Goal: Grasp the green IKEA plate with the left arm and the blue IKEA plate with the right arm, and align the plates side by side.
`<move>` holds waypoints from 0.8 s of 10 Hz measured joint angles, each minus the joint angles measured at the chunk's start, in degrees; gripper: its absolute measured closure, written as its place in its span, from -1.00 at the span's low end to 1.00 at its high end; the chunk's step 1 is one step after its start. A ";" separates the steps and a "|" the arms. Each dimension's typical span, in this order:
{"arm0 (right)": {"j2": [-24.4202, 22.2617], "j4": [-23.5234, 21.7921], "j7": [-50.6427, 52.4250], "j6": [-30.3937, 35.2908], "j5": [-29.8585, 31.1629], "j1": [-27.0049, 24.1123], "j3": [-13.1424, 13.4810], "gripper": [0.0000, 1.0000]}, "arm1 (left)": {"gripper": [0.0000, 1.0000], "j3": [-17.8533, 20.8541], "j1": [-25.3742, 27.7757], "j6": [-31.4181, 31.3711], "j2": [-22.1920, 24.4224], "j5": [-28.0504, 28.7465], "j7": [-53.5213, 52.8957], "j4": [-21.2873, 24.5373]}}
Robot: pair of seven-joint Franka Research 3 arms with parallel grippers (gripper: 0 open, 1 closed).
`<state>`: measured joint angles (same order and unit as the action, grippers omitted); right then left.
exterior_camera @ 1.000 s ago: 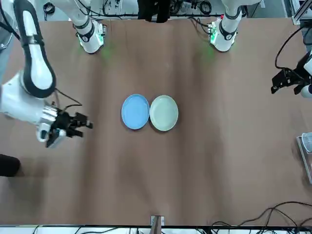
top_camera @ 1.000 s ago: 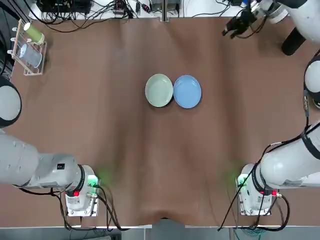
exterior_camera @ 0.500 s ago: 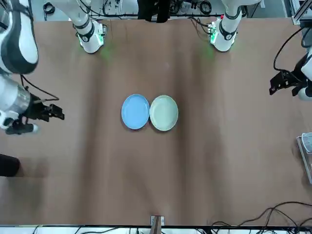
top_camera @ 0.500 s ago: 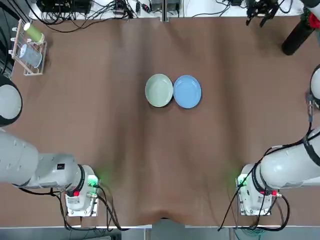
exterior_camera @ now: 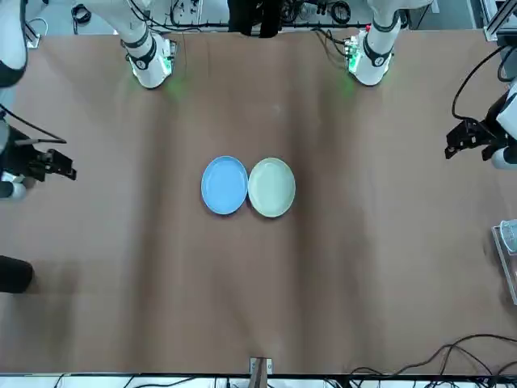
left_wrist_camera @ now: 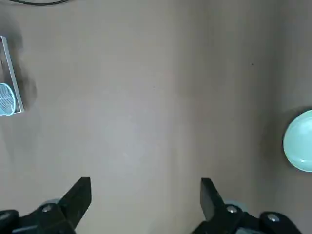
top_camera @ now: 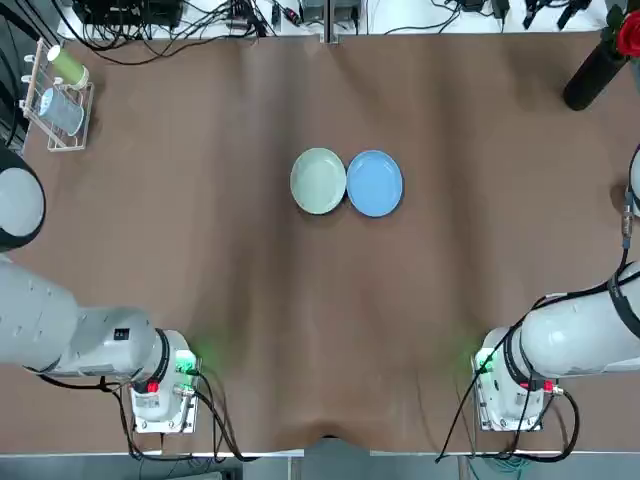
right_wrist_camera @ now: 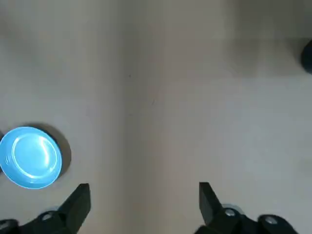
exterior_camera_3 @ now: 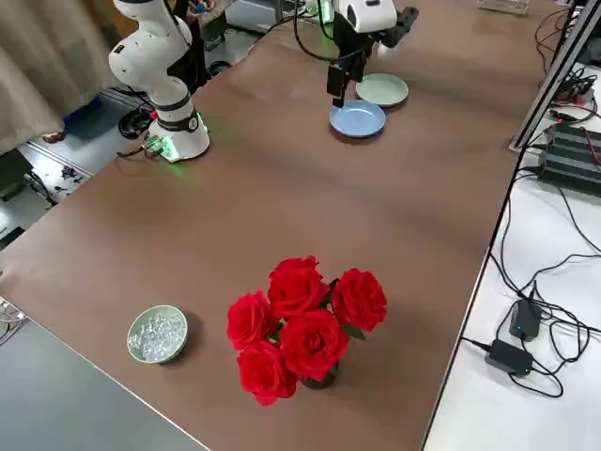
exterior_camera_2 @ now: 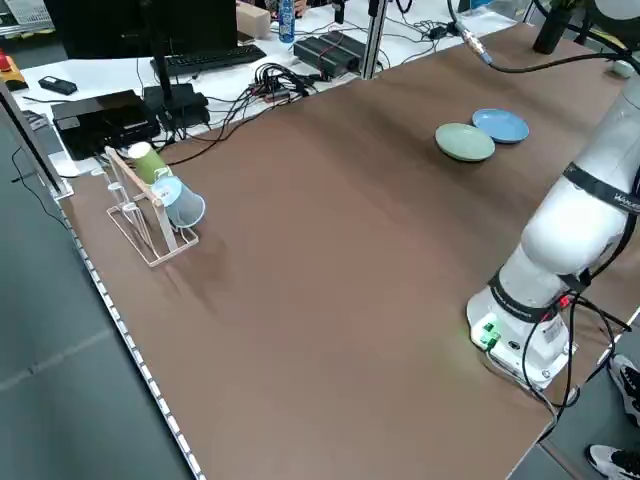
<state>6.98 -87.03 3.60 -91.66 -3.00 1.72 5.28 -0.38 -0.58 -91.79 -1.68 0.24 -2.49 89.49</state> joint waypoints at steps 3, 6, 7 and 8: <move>-0.25 2.70 -0.02 6.73 3.59 0.78 -0.04 -1.00 | -0.97 3.43 -2.89 0.00 0.11 -0.60 -0.02 -0.14; -0.30 3.28 -0.69 6.33 6.26 2.20 -0.21 -1.00 | -0.97 4.34 -3.23 0.00 0.20 -0.61 -0.02 -0.15; -0.31 3.42 -0.74 4.87 5.28 2.22 -0.19 -1.00 | -0.97 4.33 -3.23 0.00 0.21 -0.61 -0.01 -0.15; -0.31 3.53 -0.76 3.71 3.59 2.21 -0.14 -1.00 | -0.97 4.32 -3.25 0.00 0.21 -0.62 -0.01 -0.15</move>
<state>6.66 -83.51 2.84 -87.95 0.59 3.93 5.14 3.93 -3.83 -91.79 -1.47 -0.38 -2.51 89.34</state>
